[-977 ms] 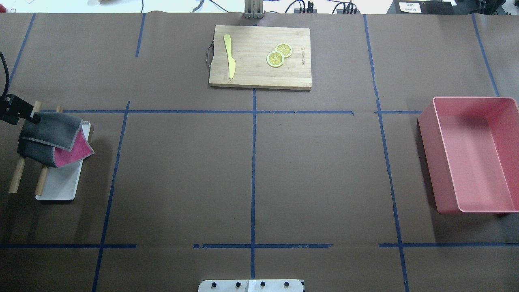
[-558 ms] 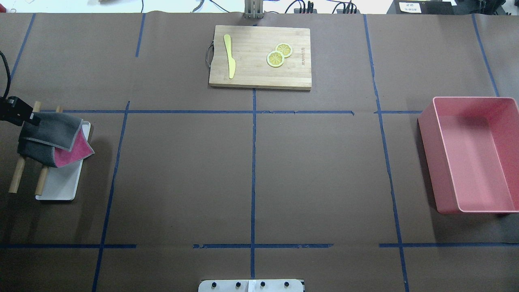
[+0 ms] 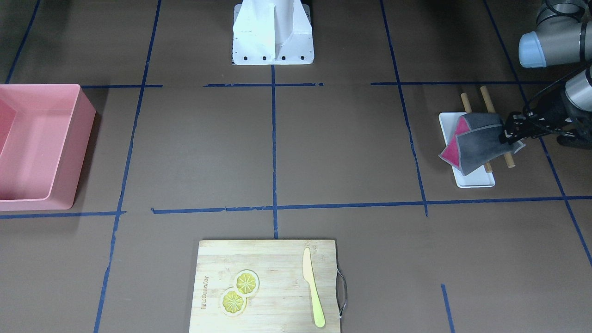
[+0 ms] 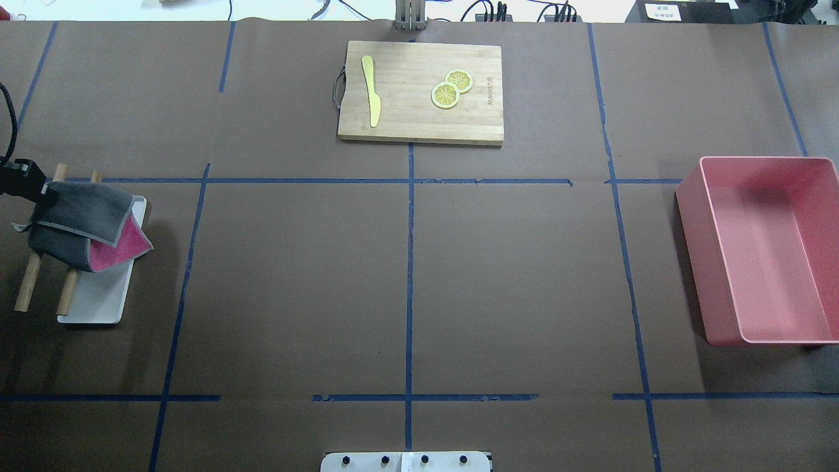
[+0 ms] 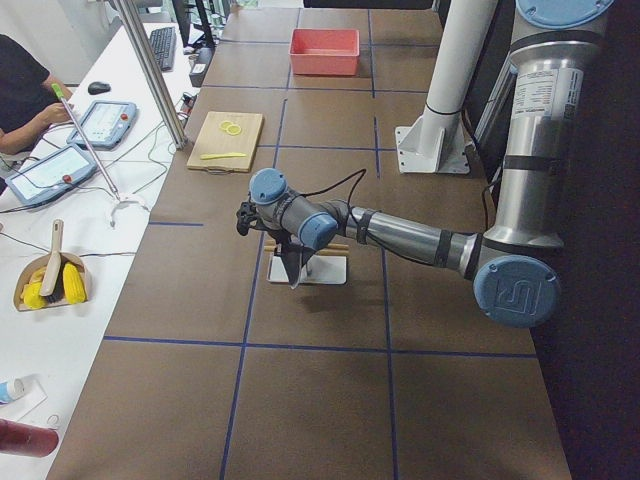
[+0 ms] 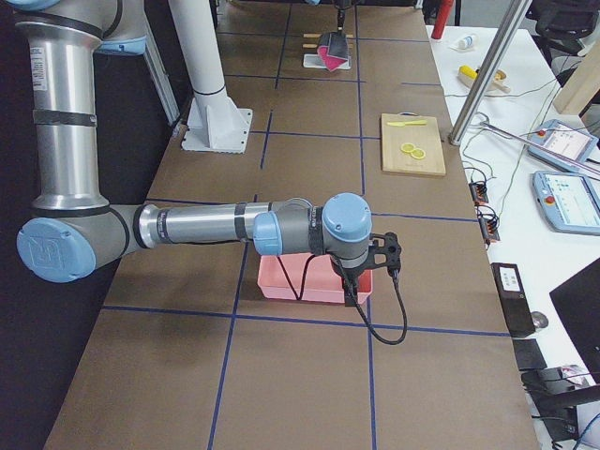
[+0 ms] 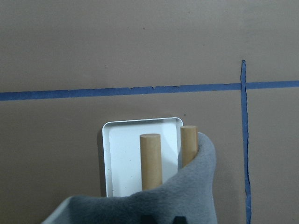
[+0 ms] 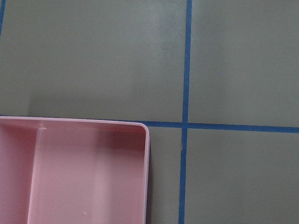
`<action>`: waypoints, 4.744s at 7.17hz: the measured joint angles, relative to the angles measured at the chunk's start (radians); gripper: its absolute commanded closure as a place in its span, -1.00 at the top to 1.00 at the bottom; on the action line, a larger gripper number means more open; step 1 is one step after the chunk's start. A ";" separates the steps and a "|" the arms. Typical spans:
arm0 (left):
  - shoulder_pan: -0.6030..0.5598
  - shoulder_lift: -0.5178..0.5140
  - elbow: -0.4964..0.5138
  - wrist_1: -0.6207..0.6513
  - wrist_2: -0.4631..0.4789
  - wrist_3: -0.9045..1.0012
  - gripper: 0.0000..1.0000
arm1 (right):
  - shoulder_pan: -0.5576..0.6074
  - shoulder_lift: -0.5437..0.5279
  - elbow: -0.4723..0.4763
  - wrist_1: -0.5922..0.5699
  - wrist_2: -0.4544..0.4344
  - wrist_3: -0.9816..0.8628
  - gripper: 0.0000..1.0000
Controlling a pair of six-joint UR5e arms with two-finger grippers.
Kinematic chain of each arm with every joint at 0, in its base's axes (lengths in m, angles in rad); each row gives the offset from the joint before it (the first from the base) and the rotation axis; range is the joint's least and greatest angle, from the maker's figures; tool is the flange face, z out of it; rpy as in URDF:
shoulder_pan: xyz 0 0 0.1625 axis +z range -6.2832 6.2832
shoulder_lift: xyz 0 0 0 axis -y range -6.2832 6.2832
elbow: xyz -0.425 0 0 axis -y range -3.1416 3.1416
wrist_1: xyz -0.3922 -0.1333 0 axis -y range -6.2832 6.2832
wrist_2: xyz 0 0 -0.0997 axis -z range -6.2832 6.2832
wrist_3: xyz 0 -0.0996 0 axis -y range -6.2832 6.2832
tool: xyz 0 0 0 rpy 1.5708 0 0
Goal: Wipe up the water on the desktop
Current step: 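Grasp the grey cloth's top edge with the left gripper, then lift the cloth off the tray with the left gripper while the right arm reaches in, then grasp the hanging cloth with the right gripper below the left gripper, then open the left gripper to release the cloth while the right gripper holds it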
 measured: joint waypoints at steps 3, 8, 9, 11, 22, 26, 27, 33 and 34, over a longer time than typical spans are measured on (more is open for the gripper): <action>-0.002 0.001 -0.007 0.010 -0.005 -0.001 -1.00 | 0.000 -0.001 -0.001 0.000 0.000 0.000 1.00; -0.097 -0.124 -0.080 0.268 -0.047 -0.004 -1.00 | -0.009 0.001 0.039 0.002 0.068 0.100 1.00; -0.111 -0.184 -0.116 0.385 -0.050 -0.015 -1.00 | -0.029 0.008 0.076 0.003 0.066 0.109 1.00; -0.119 -0.292 -0.155 0.511 -0.052 -0.129 -1.00 | -0.115 0.080 0.118 0.000 0.045 0.162 1.00; 0.200 -0.613 -0.031 0.188 -0.006 -0.974 -1.00 | -1.081 0.460 0.251 0.539 -0.828 0.763 0.99; 0.297 -0.669 0.008 0.165 -0.007 -1.011 -1.00 | -1.217 0.477 0.249 0.574 -0.959 0.728 0.99; 0.313 -0.679 0.008 0.165 -0.007 -1.018 -1.00 | -1.228 0.477 0.248 0.575 -0.968 0.727 0.99; 0.364 -0.706 0.006 0.112 -0.009 -1.124 -1.00 | -1.288 0.478 0.246 0.577 -1.046 0.726 0.94; 0.368 -0.706 0.006 0.110 -0.009 -1.126 -1.00 | -1.288 0.478 0.246 0.578 -1.052 0.727 0.81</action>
